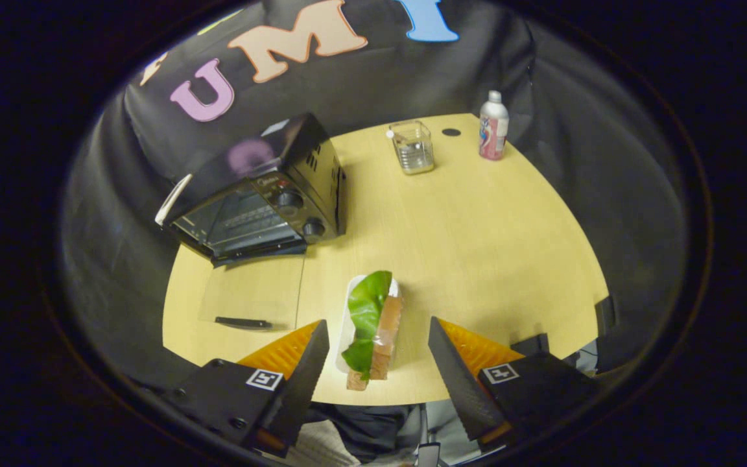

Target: Open the toaster oven, put the food inside, and close the toaster oven door.

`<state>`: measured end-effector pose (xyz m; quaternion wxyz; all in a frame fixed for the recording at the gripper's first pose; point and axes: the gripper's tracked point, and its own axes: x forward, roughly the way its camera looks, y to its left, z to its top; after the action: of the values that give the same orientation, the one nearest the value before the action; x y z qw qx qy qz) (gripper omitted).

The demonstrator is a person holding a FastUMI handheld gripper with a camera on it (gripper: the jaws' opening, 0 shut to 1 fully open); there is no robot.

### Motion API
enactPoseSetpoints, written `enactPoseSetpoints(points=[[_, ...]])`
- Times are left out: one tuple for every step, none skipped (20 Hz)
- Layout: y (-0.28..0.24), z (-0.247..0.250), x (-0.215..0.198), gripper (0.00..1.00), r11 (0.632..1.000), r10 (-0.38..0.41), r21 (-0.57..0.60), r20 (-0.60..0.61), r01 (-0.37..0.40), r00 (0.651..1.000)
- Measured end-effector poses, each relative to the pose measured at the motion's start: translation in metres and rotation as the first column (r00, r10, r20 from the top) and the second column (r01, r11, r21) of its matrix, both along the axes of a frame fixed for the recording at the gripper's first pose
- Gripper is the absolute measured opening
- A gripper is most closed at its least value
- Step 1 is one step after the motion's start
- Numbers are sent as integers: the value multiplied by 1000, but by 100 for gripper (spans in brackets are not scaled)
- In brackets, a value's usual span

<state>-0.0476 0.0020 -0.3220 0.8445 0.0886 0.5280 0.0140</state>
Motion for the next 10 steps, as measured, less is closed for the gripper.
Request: enactPoseSetpoints(points=[[3,-7,0,96,1000,3,3,-16,-3,1000],[7,-15,-1,96,1000,9,4,-27,-9,1000],[8,-21,-2,89,1000,14,-7,-44,-14,999],[9,-27,-3,82,1000,16,-21,-57,-17,998],[9,-32,-5,76,999,7,-31,-76,-10,997],[9,-35,-7,69,999,-8,-36,-97,5,995],[11,-40,-5,63,999,-26,-27,-100,23,995],[11,-33,-4,56,999,-45,-19,-98,43,994],[11,-32,-4,49,998,-60,-11,-99,60,993],[10,-32,-4,49,998,-70,-4,-94,69,993]])
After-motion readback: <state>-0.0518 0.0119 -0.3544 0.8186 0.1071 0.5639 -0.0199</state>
